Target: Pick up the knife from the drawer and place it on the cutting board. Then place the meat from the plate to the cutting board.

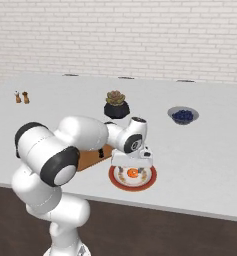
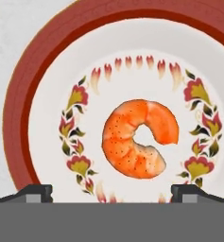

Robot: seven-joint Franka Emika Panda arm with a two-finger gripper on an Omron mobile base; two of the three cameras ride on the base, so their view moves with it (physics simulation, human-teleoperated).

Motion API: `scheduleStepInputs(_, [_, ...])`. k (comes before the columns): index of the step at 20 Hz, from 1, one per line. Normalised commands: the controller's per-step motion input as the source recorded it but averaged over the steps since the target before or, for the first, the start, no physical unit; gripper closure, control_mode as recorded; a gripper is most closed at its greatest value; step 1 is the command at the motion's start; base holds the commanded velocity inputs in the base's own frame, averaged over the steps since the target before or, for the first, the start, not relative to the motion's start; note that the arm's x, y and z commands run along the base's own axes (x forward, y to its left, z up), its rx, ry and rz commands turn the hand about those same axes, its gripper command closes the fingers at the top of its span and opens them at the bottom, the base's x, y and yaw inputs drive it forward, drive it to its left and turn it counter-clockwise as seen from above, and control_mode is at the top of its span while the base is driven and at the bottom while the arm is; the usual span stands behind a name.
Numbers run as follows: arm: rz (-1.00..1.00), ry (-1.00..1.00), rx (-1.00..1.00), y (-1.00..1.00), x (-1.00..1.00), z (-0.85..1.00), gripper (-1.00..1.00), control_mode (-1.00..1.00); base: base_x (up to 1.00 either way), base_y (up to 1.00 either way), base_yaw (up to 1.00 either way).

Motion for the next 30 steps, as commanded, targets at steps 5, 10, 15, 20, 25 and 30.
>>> scheduleStepInputs(5, [-0.16,0.0,0.0,0.11,0.04,0.0,-1.0,-1.0,0.0,0.0,0.0])
scheduleStepInputs(10, [-0.25,0.0,0.0,0.02,0.28,0.0,-1.0,-1.0,0.0,0.0,0.0])
scheduleStepInputs(15, [-0.14,0.0,0.0,-0.1,0.1,-0.09,-1.0,-1.0,0.0,0.0,0.0])
scheduleStepInputs(20, [-0.02,0.0,0.0,-0.15,0.0,-0.34,-1.0,-1.0,0.0,0.0,0.0])
scheduleStepInputs(25, [0.0,0.0,0.0,-0.03,-0.02,-0.17,-1.0,-1.0,0.0,0.0,0.0])
scheduleStepInputs(30, [0.0,0.0,0.0,0.0,-0.04,-0.09,-1.0,-1.0,0.0,0.0,0.0])
